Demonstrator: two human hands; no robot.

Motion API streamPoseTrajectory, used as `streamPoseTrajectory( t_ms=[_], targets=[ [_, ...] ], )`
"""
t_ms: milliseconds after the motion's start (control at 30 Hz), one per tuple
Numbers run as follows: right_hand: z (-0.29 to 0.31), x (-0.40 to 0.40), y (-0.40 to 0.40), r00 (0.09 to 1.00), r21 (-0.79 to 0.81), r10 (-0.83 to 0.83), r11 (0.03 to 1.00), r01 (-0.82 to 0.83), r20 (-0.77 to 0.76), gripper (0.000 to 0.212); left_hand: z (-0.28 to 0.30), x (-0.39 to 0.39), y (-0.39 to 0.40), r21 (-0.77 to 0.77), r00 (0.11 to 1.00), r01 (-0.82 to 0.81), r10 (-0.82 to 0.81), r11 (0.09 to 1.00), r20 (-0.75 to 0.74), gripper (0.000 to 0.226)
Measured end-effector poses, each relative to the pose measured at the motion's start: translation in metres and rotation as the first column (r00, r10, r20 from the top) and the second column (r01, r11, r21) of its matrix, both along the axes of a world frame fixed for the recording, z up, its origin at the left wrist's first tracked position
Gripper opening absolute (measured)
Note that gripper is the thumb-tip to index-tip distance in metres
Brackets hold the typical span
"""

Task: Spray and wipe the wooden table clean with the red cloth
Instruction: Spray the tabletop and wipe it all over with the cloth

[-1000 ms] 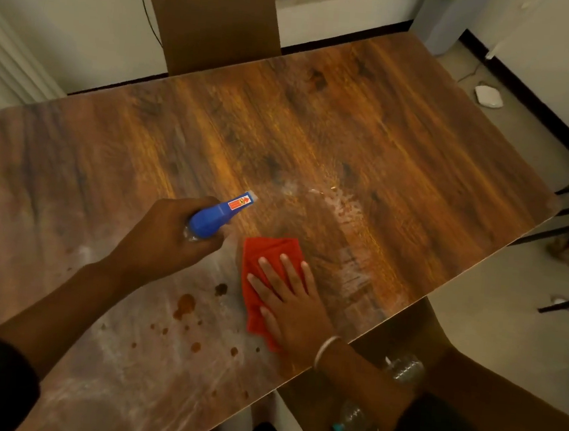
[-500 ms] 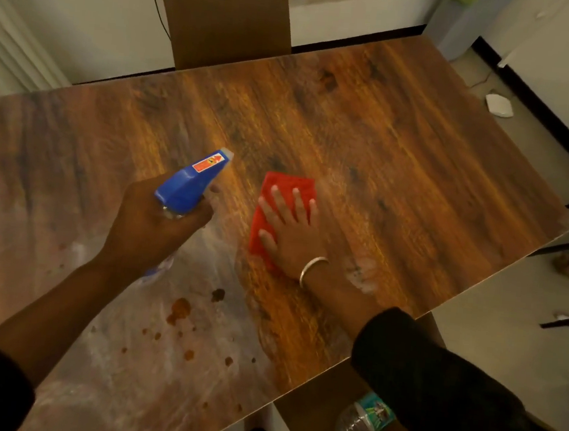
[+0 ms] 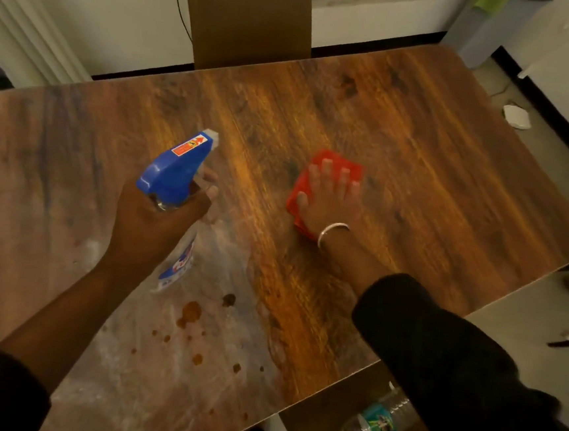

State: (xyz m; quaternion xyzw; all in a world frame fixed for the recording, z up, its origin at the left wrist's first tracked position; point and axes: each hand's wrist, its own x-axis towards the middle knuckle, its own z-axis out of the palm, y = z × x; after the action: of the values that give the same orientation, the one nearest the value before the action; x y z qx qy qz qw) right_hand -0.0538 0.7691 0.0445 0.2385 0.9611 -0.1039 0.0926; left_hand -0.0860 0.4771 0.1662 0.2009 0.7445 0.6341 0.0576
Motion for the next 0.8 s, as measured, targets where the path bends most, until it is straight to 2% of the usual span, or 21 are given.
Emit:
streamPoseTrajectory(
  t_ms=[100, 167, 233, 300, 400, 500, 567, 600, 667, 733, 800],
  targets=[
    [-0.002, -0.012, -0.071, 0.957, 0.006, 0.291, 0.957, -0.291, -0.016, 0.07, -0.002, 0.002, 0.006, -0.039, 1.0, -0.012, 0.012, 0.999, -0.008, 0.016],
    [-0.006, 0.019, -0.108, 0.888, 0.015, 0.459, 0.888, -0.459, -0.028, 0.074, -0.003, 0.002, 0.009, -0.09, 1.0, -0.027, 0.028, 0.996, 0.012, 0.03],
    [-0.009, 0.067, -0.114, 0.831, 0.009, 0.556, 0.831, -0.556, -0.023, 0.078, -0.003, 0.001, 0.009, -0.087, 0.999, -0.028, 0.03, 0.996, 0.024, 0.026],
    [-0.011, 0.114, -0.09, 0.855, -0.006, 0.518, 0.855, -0.519, -0.019, 0.08, -0.001, 0.003, 0.011, -0.023, 0.999, -0.022, 0.022, 1.0, 0.03, 0.012],
    [-0.001, 0.151, -0.015, 0.931, 0.012, 0.359, 0.933, -0.361, 0.065, 0.075, 0.0, 0.014, 0.02, 0.036, 1.0, 0.013, -0.014, 0.999, 0.016, 0.012],
    [0.008, 0.121, 0.038, 0.992, 0.052, 0.116, 0.992, -0.119, 0.057, 0.069, -0.003, 0.026, 0.036, 0.011, 0.995, 0.099, -0.099, 0.995, 0.011, 0.01],
    [0.008, 0.089, 0.031, 0.999, 0.072, -0.023, 0.997, 0.021, 0.022, 0.072, -0.002, 0.035, 0.049, 0.017, 0.986, 0.167, -0.167, 0.986, -0.009, 0.011],
    [0.005, 0.079, 0.018, 0.999, 0.077, -0.031, 0.997, 0.03, 0.011, 0.071, -0.001, 0.038, 0.055, 0.024, 0.983, 0.182, -0.182, 0.983, -0.02, 0.015],
    [-0.002, 0.086, -0.014, 0.997, 0.065, 0.074, 0.995, -0.073, -0.009, 0.071, 0.001, 0.045, 0.065, 0.025, 0.979, 0.204, -0.203, 0.979, -0.021, 0.013],
    [-0.008, 0.127, -0.046, 0.97, 0.04, 0.24, 0.97, -0.239, -0.039, 0.072, 0.002, 0.05, 0.074, 0.007, 0.975, 0.222, -0.221, 0.975, -0.026, 0.008],
    [-0.012, 0.184, -0.066, 0.938, 0.013, 0.343, 0.939, -0.343, -0.06, 0.071, 0.004, 0.053, 0.077, -0.014, 0.976, 0.211, -0.211, 0.977, -0.052, 0.014]
  ],
)
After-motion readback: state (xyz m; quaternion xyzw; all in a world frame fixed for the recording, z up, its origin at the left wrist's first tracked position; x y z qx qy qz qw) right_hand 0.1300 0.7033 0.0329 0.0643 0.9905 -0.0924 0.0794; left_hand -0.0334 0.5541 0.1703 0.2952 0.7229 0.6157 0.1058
